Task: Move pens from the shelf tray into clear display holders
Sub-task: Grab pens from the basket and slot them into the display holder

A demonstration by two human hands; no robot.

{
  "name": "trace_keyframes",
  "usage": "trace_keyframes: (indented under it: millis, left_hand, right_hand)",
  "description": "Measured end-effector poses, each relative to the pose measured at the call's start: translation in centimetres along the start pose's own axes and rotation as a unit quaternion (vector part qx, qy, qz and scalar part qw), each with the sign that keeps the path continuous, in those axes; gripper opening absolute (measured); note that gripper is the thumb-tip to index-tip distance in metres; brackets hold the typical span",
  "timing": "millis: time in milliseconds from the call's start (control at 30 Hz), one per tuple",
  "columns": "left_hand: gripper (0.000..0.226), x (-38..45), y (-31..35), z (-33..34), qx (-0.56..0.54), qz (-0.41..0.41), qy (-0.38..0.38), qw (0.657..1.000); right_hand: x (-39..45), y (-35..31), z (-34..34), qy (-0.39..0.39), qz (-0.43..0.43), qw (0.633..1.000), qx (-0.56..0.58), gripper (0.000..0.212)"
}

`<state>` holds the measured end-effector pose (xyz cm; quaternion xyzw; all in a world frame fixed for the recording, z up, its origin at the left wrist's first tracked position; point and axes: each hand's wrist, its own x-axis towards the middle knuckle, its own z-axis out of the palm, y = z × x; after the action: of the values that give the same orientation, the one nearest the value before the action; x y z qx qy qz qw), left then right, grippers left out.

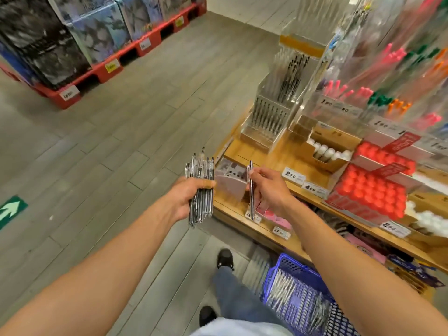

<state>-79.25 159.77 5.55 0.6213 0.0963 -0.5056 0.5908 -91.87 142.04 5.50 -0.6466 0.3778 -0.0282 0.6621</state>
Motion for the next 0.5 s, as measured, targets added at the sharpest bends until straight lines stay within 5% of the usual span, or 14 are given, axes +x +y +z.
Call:
trace_keyframes:
  millis: [500]
  left_hand:
    - [0.045,13.3,16.5,7.5,0.085,0.002,-0.069,0.994]
  right_hand:
    - [16.0,-9.4,-6.4,0.091,-0.034,0.994,0.054,0.016]
